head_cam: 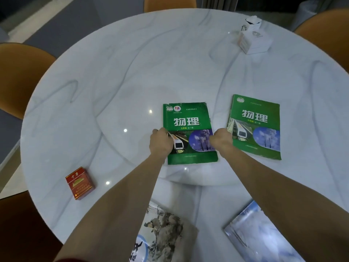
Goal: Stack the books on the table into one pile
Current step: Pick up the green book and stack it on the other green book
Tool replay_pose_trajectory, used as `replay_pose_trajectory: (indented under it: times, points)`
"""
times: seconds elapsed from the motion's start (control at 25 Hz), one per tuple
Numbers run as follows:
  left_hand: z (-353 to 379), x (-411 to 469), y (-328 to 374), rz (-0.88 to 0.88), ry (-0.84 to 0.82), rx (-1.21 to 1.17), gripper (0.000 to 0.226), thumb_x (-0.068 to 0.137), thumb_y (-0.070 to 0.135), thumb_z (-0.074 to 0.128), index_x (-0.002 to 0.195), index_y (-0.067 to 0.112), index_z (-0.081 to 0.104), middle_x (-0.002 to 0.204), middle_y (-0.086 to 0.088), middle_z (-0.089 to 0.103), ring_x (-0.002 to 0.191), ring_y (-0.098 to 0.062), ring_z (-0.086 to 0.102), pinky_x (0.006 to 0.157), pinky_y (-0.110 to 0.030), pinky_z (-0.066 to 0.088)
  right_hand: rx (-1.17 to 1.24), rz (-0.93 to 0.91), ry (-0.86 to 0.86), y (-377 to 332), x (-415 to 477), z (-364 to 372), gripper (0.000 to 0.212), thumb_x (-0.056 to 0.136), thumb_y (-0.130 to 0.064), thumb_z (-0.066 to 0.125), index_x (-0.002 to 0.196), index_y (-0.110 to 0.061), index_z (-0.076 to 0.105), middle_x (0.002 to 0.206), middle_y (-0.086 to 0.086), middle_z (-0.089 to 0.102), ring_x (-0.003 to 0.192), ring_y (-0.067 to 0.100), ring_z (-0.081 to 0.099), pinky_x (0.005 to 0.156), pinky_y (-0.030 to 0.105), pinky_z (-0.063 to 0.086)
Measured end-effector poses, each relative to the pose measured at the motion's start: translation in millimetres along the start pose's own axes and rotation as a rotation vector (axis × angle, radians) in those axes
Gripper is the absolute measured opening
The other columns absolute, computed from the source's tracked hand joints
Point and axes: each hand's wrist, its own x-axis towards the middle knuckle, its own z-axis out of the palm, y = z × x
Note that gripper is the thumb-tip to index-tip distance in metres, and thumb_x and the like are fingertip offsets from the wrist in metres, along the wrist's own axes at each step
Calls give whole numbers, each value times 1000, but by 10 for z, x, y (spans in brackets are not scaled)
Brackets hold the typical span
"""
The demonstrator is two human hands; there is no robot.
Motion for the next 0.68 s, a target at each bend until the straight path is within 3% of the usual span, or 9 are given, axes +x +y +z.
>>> replay_pose_trajectory:
  times: [0.08, 0.2, 0.32, 0.4, 0.52, 0.68]
  points:
    - [-100, 5, 182, 121, -30, 35, 28, 90, 8, 50, 115, 4, 60, 119, -18, 60, 104, -32, 59, 87, -38, 50, -60, -68, -1, 5, -24, -189, 19, 88, -10, 50, 74, -1, 59, 85, 19, 59, 73, 28, 56, 65, 27, 41]
    - [-135, -25, 591, 296, -59, 37, 26, 92, 10, 50, 115, 4, 61, 116, -17, 66, 101, -31, 62, 89, -37, 51, -172, -146, 81, 124, -14, -578, 24, 89, -12, 46, 90, 3, 65, 91, 22, 67, 80, 30, 60, 66, 29, 44]
    - [7, -41, 986, 417, -76, 21, 28, 92, 10, 48, 116, 4, 60, 114, -17, 67, 101, -30, 63, 91, -38, 52, -211, -125, 159, 395, 107, -943, 24, 89, -10, 45, 91, 3, 64, 95, 23, 68, 83, 30, 61, 69, 32, 49]
    - [186, -24, 1184, 435, -89, 24, 29, 91, 10, 48, 117, 3, 59, 114, -18, 66, 102, -32, 62, 91, -39, 51, -235, -89, 194, 608, 222, -1117, 22, 88, -12, 46, 94, 2, 63, 98, 23, 66, 89, 32, 60, 73, 35, 51]
    - [530, -6, 1402, 406, -148, 49, 33, 91, 11, 48, 123, 3, 54, 119, -21, 62, 107, -34, 58, 93, -38, 49, -202, 9, 213, 890, 429, -1237, 31, 89, -15, 47, 115, 1, 54, 120, 24, 53, 116, 38, 47, 95, 45, 44]
    - [977, 48, 1571, 323, -221, 87, 42, 93, 15, 49, 133, 1, 43, 131, -23, 51, 118, -35, 51, 100, -40, 43, -86, 101, 192, 1160, 708, -1228, 42, 90, -20, 51, 124, 3, 45, 129, 24, 44, 123, 39, 40, 99, 47, 39]
